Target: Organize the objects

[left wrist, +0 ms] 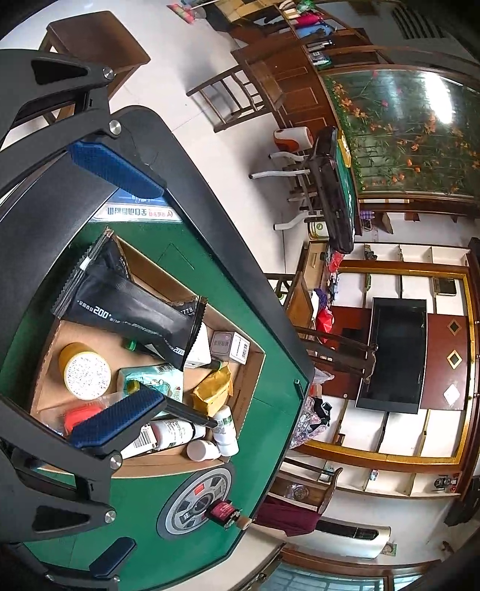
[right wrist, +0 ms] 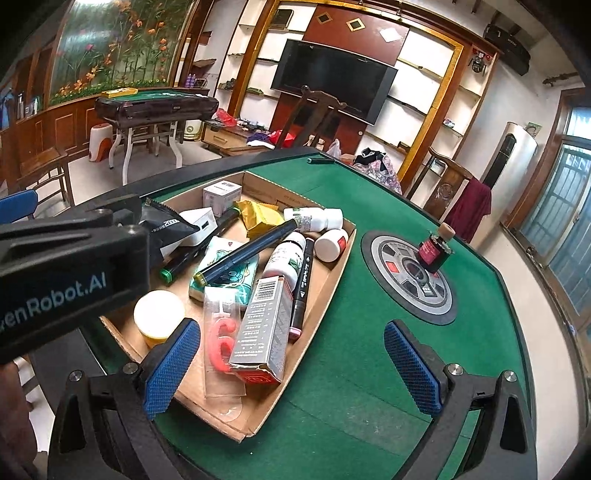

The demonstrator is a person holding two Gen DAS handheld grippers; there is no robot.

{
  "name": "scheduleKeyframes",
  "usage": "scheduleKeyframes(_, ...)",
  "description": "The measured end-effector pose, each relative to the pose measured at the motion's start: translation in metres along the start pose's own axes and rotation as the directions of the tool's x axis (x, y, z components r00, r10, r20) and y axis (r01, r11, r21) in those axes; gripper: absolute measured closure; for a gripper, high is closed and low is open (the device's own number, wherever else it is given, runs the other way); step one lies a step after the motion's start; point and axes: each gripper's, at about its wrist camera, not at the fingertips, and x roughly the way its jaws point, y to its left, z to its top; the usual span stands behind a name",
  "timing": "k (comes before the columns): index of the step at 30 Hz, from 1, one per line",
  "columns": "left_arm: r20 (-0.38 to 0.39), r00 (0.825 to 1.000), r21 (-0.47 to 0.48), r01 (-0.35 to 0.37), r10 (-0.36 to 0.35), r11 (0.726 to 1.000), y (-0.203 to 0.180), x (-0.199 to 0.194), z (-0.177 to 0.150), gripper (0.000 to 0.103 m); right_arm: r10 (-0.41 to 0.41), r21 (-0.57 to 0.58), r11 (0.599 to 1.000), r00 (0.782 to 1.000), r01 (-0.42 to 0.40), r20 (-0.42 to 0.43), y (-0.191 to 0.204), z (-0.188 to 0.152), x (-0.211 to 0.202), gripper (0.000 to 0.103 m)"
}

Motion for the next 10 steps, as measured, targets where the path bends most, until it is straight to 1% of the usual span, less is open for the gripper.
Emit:
scheduleKeyframes(2, 0.002, 1.0, 0.013, -0.01, 0.01, 1.0, -0.0026, -0.0002, -0.0001, 0.0, 0.003, 0.0, 1.0, 1.0, -0.003, -0.003, 0.0001, -0.0005, 0.0, 0.001)
scheduleKeyframes(8, -0.008, 0.999, -0.005, -0.039, 0.039, 0.999, -0.0005, 0.0002, 0.0021, 0.0, 0.009, 0.002, 1.0, 1.0, -0.009, -0.016, 0.0011, -0.0018, 0.0009, 0.001)
scheduleKeyframes(10, -0.017, 0.999, -0.01, -0.033, 0.033, 0.999, 0.0001, 0.0003, 0.0027, 0.0, 0.012, 0.006, 1.0, 1.0, -0.012, -0.02, 0.0003, -0.0018, 0.0015, 0.001)
